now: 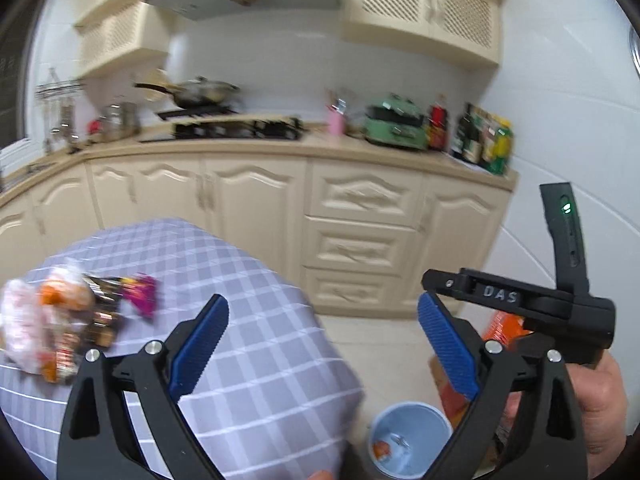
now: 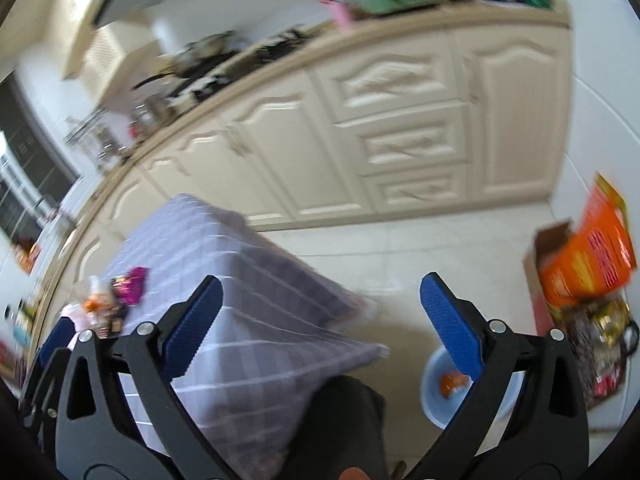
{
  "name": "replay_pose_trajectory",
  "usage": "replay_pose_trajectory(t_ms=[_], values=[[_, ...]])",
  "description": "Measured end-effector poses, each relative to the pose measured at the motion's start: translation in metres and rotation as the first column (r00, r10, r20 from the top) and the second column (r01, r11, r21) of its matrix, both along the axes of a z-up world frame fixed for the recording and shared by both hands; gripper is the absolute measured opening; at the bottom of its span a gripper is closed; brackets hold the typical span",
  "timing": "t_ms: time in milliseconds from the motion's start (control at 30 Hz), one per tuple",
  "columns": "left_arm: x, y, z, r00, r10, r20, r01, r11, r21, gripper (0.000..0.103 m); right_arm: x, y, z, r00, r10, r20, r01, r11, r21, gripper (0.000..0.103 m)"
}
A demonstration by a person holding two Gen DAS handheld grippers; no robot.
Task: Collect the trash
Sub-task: 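Swing both tools back over the table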
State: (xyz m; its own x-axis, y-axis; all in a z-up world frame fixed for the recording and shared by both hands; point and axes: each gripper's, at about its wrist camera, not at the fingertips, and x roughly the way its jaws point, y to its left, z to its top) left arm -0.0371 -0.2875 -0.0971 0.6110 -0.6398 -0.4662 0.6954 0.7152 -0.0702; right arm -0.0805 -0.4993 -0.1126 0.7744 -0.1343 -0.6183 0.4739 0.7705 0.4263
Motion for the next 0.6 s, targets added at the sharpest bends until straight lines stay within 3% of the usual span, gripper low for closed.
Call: replay_pose_trajectory(t_ms=[167, 333, 600], values=[[0.024, 0.051, 0.020, 0.992, 0.119, 0.049, -0.118, 0.993, -0.024, 0.094, 0.032, 0.039, 0.029, 0.995, 0.092, 0.047, -0.090, 0.995, -0.048, 0.097], [0.044, 0.101, 0.033, 0.967, 0.238, 0.094, -0.235, 0.971, -0.041, 0.094, 0.059, 0.076, 0.051, 0.985, 0.163, 0.063, -0.155, 0.982, -0.112, 0.097], [0.082, 0.187, 0.026, 0.892, 0.441, 0.095, -0.439, 0.897, -0.041, 0.094, 0.106, 0.138, 0.054, 0.960, 0.281, 0.019, -0.273, 0.944, -0.187, 0.097]])
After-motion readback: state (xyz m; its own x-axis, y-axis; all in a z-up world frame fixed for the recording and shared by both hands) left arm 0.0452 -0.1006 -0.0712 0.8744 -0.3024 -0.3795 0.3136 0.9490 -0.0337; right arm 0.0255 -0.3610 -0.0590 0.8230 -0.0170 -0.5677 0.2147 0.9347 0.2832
